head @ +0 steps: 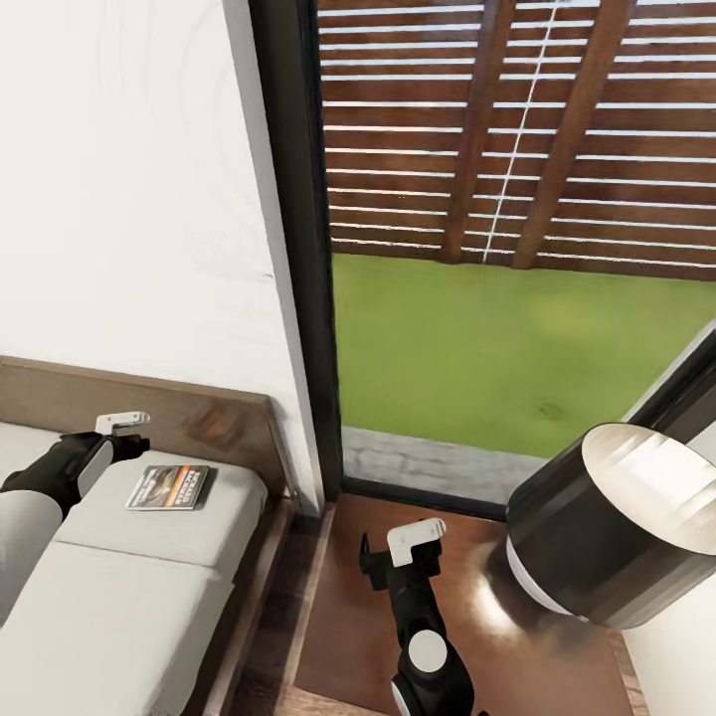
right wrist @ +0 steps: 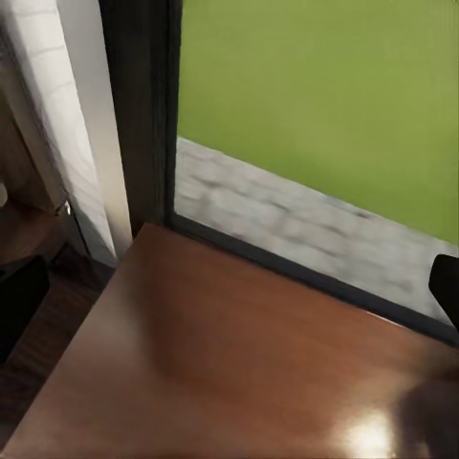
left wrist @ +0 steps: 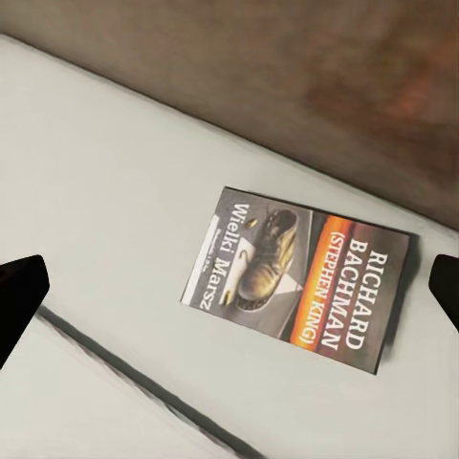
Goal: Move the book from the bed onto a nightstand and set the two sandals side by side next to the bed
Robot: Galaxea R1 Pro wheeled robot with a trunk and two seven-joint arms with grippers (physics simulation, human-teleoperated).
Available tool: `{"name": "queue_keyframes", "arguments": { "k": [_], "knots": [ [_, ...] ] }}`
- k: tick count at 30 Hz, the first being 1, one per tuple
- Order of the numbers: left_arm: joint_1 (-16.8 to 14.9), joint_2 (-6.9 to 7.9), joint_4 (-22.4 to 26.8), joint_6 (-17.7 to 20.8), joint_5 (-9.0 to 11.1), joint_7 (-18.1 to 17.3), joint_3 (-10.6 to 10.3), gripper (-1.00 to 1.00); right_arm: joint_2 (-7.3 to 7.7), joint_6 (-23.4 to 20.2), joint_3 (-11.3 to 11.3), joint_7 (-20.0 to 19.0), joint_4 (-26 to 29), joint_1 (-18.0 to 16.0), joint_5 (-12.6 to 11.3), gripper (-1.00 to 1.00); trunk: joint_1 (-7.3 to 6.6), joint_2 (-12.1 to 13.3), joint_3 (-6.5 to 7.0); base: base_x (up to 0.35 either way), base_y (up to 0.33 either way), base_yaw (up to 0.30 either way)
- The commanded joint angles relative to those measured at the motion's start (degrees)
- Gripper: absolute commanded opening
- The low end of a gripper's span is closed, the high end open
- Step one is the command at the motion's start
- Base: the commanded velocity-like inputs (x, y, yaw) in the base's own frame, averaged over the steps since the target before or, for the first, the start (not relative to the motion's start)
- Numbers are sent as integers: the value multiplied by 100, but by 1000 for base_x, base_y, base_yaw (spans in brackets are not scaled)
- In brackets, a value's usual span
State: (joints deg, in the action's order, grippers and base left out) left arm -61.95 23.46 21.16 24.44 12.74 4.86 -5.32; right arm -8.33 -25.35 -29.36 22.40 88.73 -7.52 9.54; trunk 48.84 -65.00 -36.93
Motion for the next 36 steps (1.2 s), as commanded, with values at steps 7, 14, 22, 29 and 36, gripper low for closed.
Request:
{"name": "queue_keyframes", "arguments": {
  "k": [7,14,22,29,36],
  "knots": [
    [-2,2,11,31,61,42,-48,100,5,-42,-9,14,4,-4,47,100,44,-83,-40,0,0,8],
    [-2,-23,15,42,49,65,-62,100,7,-40,-9,19,4,-4,47,100,198,-364,-166,0,0,0],
    [-4,-43,143,190,23,70,-102,100,7,76,-10,19,4,-2,48,100,374,-685,-336,0,0,0],
    [-4,-45,852,1070,-20,82,-98,100,14,547,-37,305,10,-4,48,100,527,-966,-522,0,0,0],
    [-4,-47,1309,1376,-26,90,-107,100,3,681,-59,656,5,-4,35,100,681,-1247,-711,0,0,0]
  ]
}}
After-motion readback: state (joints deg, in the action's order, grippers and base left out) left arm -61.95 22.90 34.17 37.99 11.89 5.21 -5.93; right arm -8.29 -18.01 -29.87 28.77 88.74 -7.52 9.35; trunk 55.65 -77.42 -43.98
